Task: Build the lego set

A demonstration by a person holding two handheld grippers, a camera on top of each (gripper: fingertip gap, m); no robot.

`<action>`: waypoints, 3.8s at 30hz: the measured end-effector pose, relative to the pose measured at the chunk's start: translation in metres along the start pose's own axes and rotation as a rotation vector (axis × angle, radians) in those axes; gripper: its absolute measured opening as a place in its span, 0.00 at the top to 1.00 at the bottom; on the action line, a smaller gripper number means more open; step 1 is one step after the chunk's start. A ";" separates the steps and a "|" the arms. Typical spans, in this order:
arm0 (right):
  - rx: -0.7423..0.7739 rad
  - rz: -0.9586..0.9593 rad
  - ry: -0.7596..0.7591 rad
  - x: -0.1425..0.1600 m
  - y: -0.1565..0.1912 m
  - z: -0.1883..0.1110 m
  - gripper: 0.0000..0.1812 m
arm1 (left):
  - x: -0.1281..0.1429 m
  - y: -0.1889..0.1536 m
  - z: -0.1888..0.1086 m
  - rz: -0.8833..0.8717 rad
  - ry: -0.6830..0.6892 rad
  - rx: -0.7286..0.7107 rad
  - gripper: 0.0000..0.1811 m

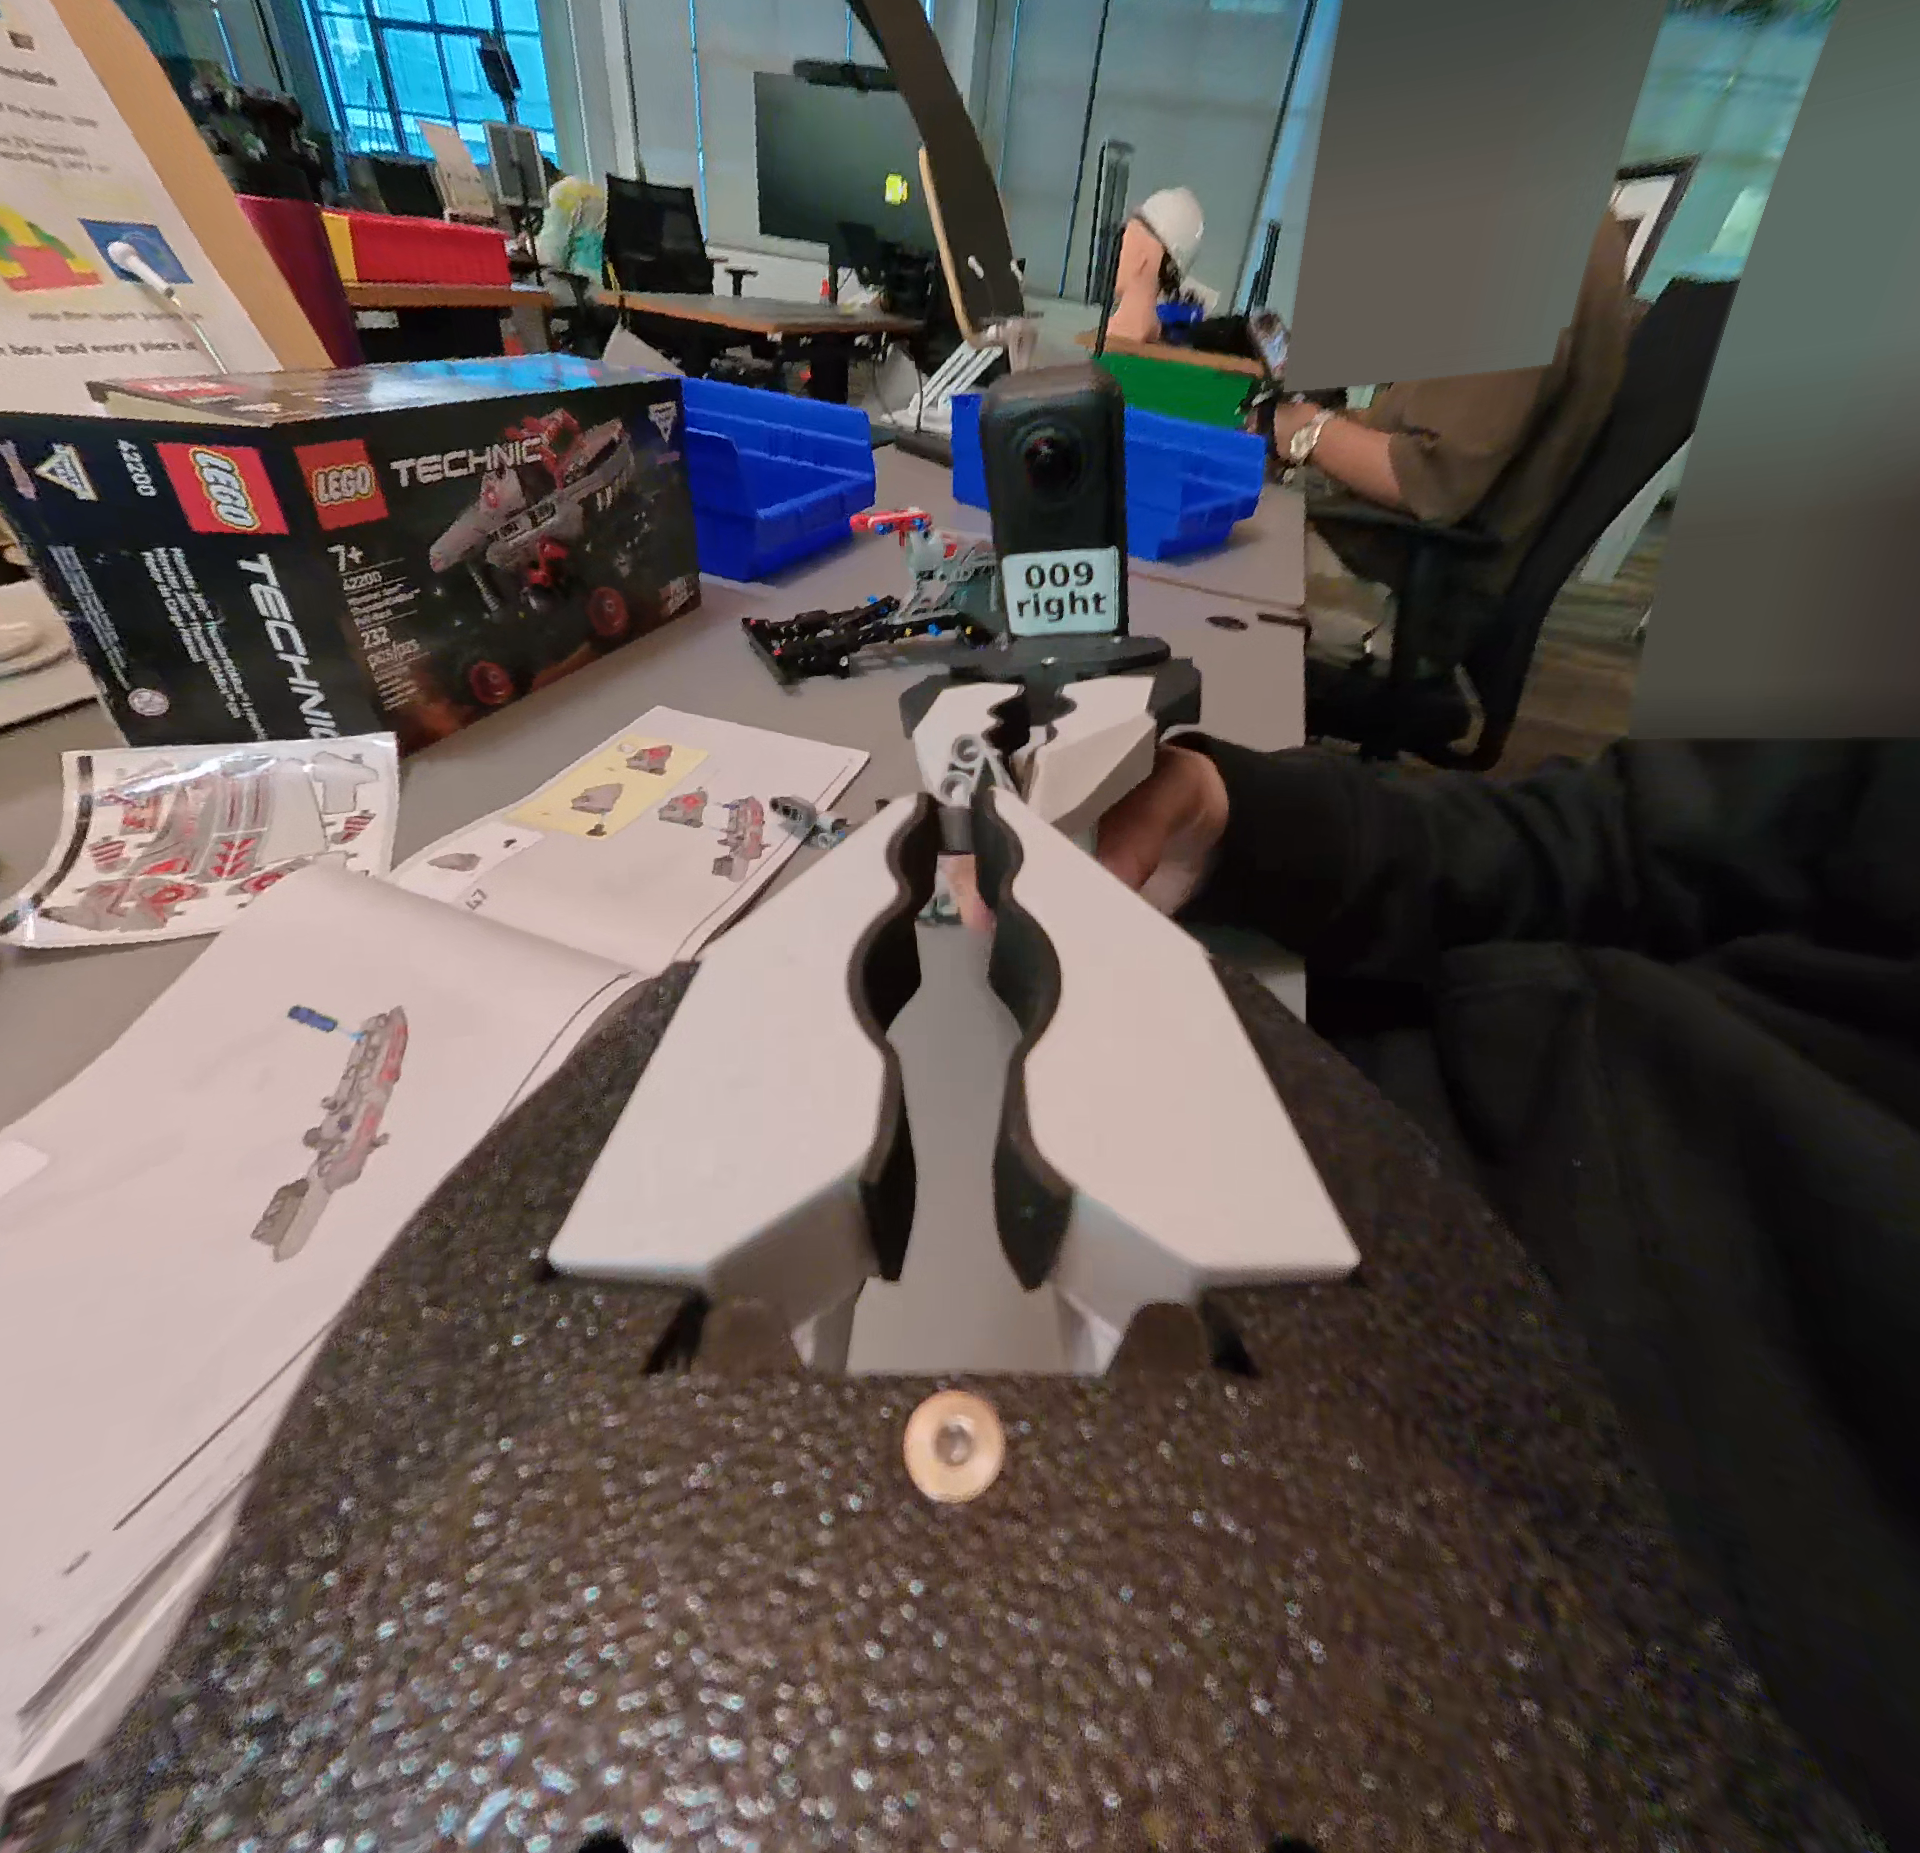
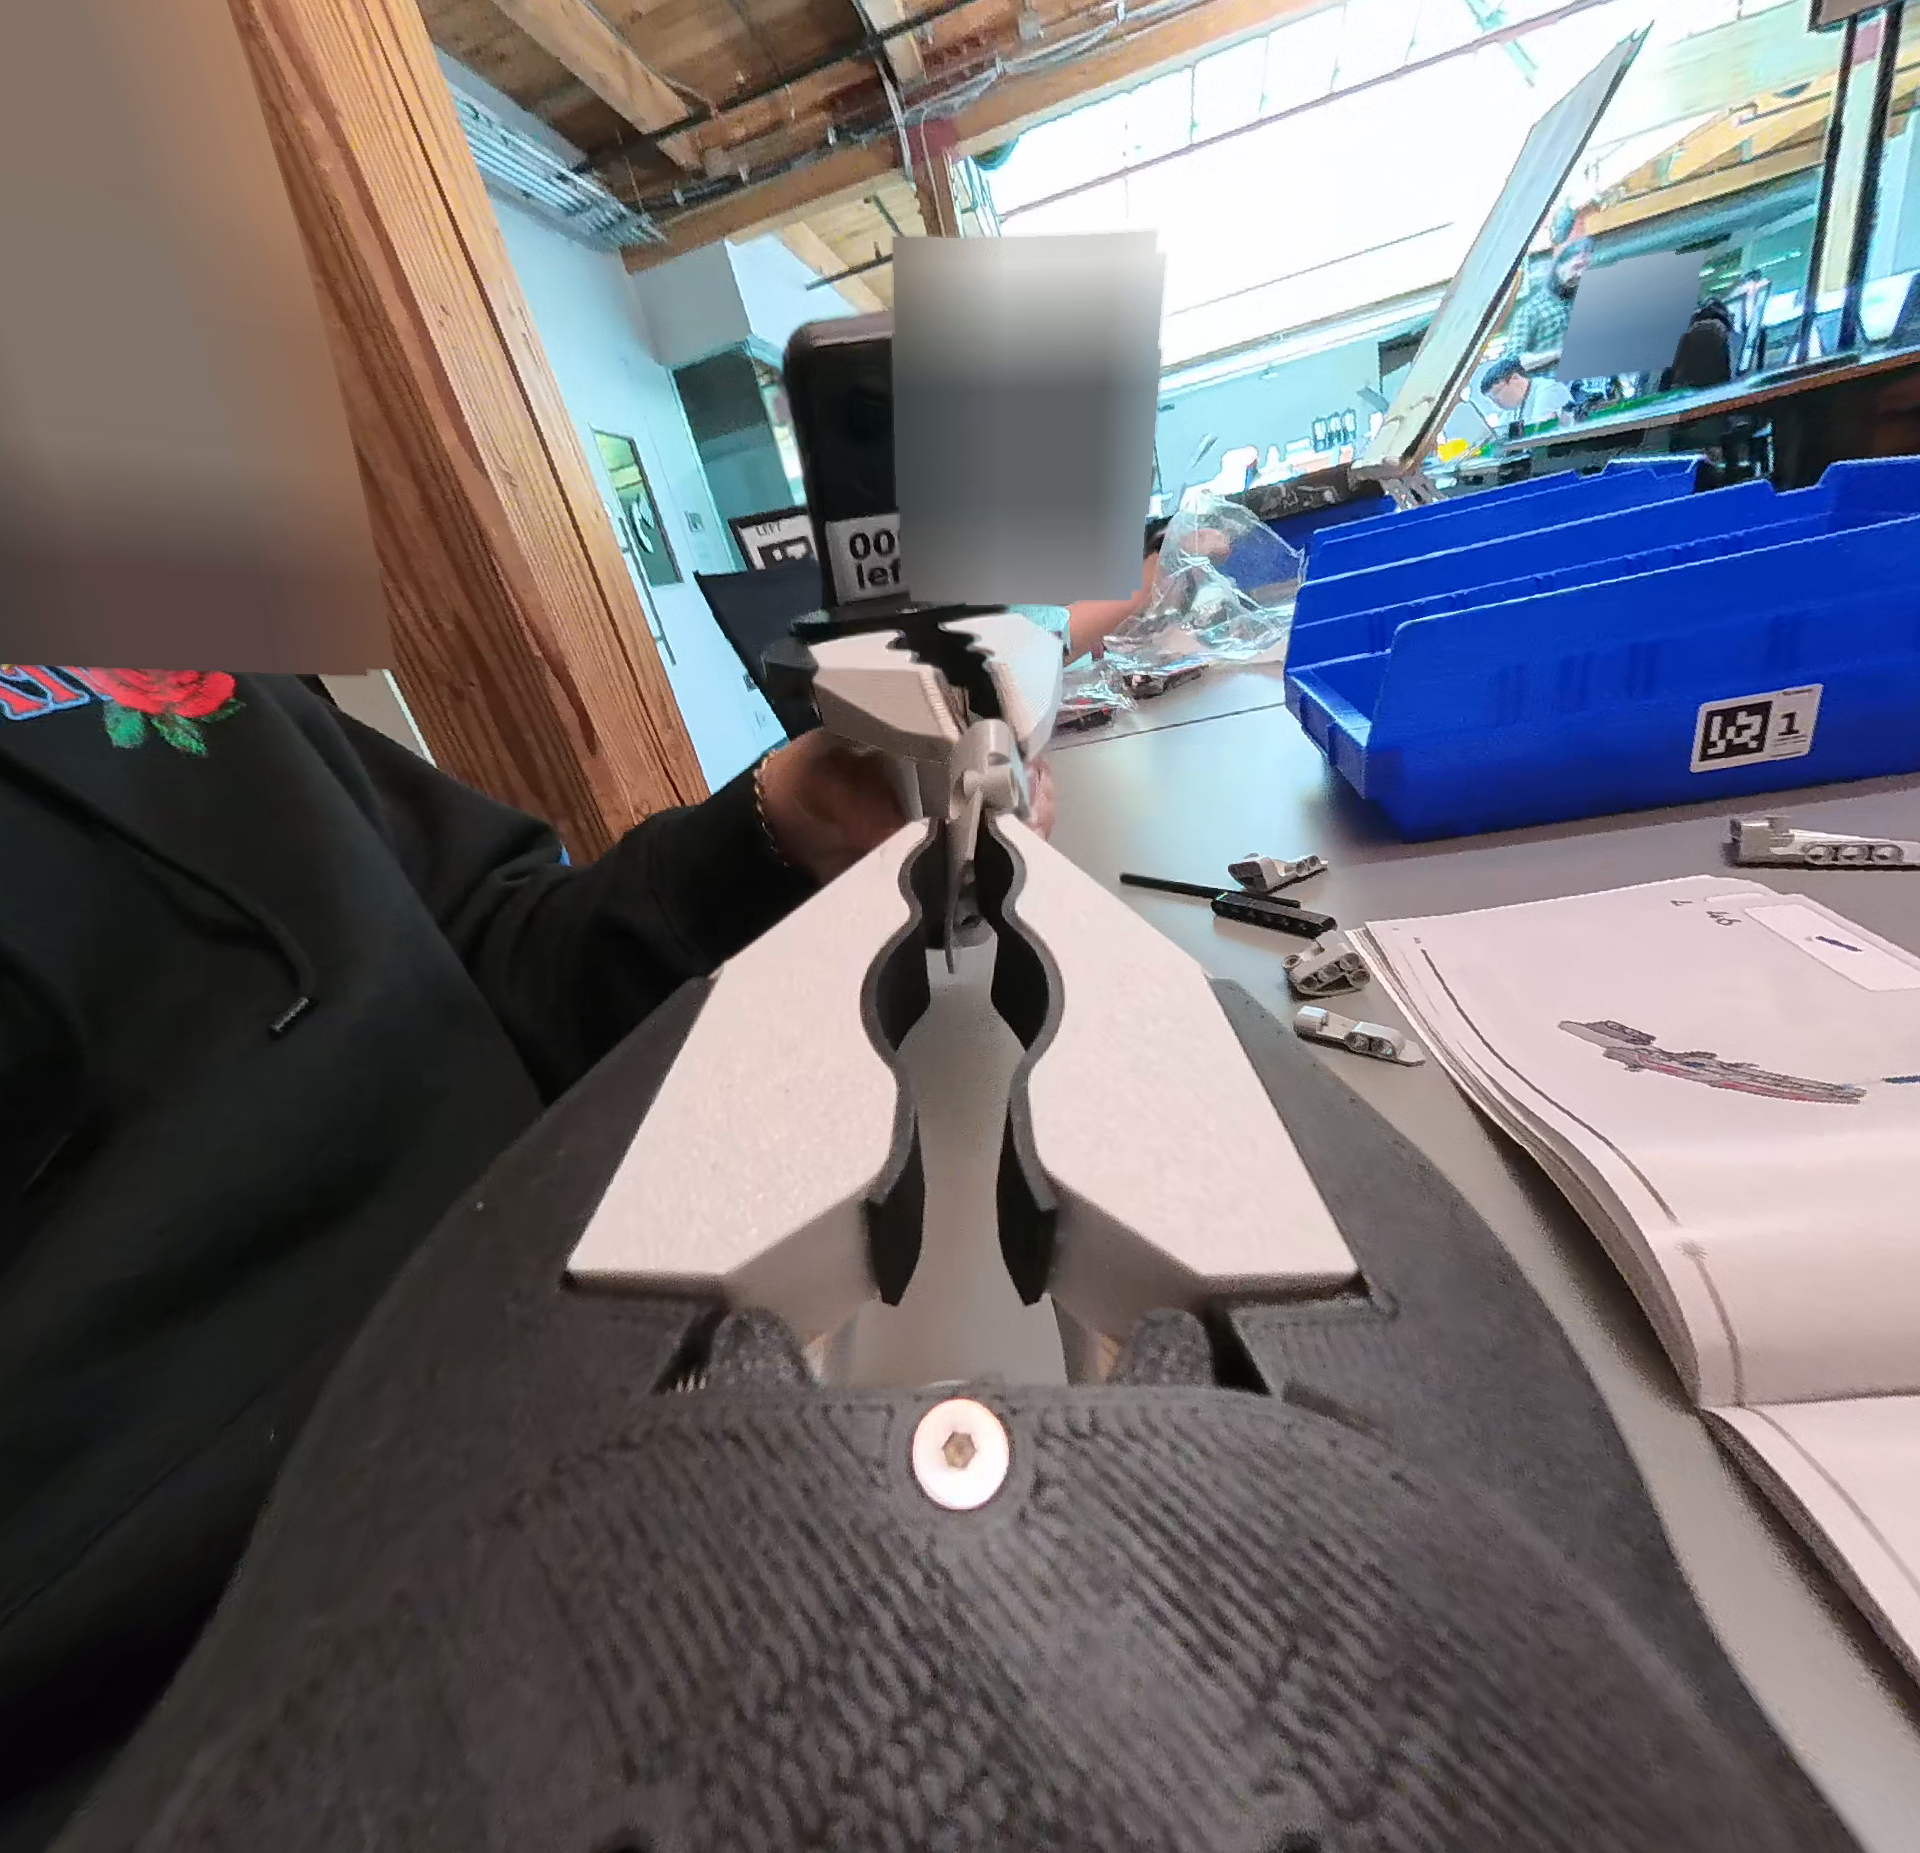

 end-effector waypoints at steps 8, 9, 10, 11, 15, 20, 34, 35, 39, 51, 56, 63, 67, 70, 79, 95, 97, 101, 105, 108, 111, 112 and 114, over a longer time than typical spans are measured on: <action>0.071 0.053 -0.046 -0.001 -0.009 0.001 0.98 | -0.004 0.003 0.001 0.172 -0.057 -0.113 0.97; 0.075 0.053 -0.056 -0.002 -0.009 0.001 0.98 | -0.004 0.003 0.001 0.172 -0.065 -0.113 0.97; 0.079 0.042 -0.053 -0.002 -0.009 0.000 0.98 | -0.004 0.004 0.001 0.140 -0.058 -0.097 0.97; 0.084 0.027 -0.034 -0.001 -0.008 0.001 0.98 | -0.003 0.005 0.000 0.095 -0.054 -0.071 0.97; 0.055 -0.031 -0.027 -0.002 -0.002 0.002 0.97 | -0.002 0.003 -0.002 -0.091 -0.112 0.086 0.97; 0.050 -0.078 -0.003 -0.002 0.000 0.000 0.98 | 0.000 0.001 -0.001 -0.045 -0.076 0.072 0.97; 0.070 -0.160 0.028 -0.001 0.002 0.000 0.98 | 0.000 -0.002 -0.001 0.064 -0.034 0.015 0.97; 0.069 -0.171 0.021 -0.003 0.003 0.001 0.98 | -0.001 -0.003 -0.002 0.065 -0.047 0.025 0.97; 0.065 -0.184 -0.015 -0.006 0.005 0.003 0.98 | -0.004 -0.005 -0.004 0.063 -0.089 0.059 0.97; 0.053 -0.183 -0.044 -0.008 0.009 0.001 0.98 | -0.006 -0.011 -0.004 0.055 -0.049 0.059 0.97; 0.048 -0.185 -0.047 -0.008 0.010 0.001 0.98 | -0.005 -0.012 -0.003 0.047 -0.044 0.062 0.97; 0.038 -0.181 -0.073 -0.010 0.011 0.000 0.98 | -0.006 -0.015 -0.002 0.075 -0.080 0.080 0.97; 0.025 -0.176 -0.074 -0.010 0.013 0.002 0.98 | -0.006 -0.015 -0.004 0.175 -0.100 0.070 0.97; 0.035 -0.187 -0.058 -0.008 0.012 0.002 0.98 | -0.005 -0.015 -0.004 0.221 -0.070 0.042 0.97; 0.036 -0.201 -0.033 -0.005 0.013 0.004 0.97 | -0.004 -0.014 -0.006 0.171 -0.003 0.030 0.97; 0.051 -0.189 -0.058 -0.007 0.011 0.000 0.98 | -0.005 -0.013 -0.001 0.099 -0.049 0.049 0.97; 0.052 -0.189 -0.049 -0.006 0.011 0.000 0.98 | -0.004 -0.012 -0.001 0.103 -0.039 0.043 0.97; 0.053 -0.191 -0.041 -0.005 0.010 0.000 0.98 | -0.003 -0.011 -0.001 0.068 -0.042 0.063 0.97; 0.069 -0.215 -0.014 -0.003 0.009 0.000 0.98 | -0.001 -0.007 -0.001 0.035 -0.043 0.060 0.97; 0.101 -0.254 0.005 -0.003 0.007 0.000 0.98 | 0.000 -0.004 0.000 0.028 -0.056 0.048 0.97; 0.140 -0.341 0.027 -0.004 0.007 0.001 0.98 | -0.002 -0.004 -0.001 0.040 -0.084 0.057 0.97; 0.146 -0.333 0.016 -0.005 0.007 0.002 0.98 | -0.003 -0.004 -0.001 0.039 -0.105 0.061 0.97; 0.127 -0.322 -0.019 -0.009 0.009 0.001 0.98 | -0.005 -0.007 -0.001 0.008 -0.141 0.116 0.97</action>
Point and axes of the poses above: each gripper's, where its closed fingertips meet, z out along the fingers, x out of its underside, y = z × x across the jaws, the point moved 4 cm from there along -z, back along the fingers, and after that the axes turned 13 degrees about -z, right-handed, at the moved point
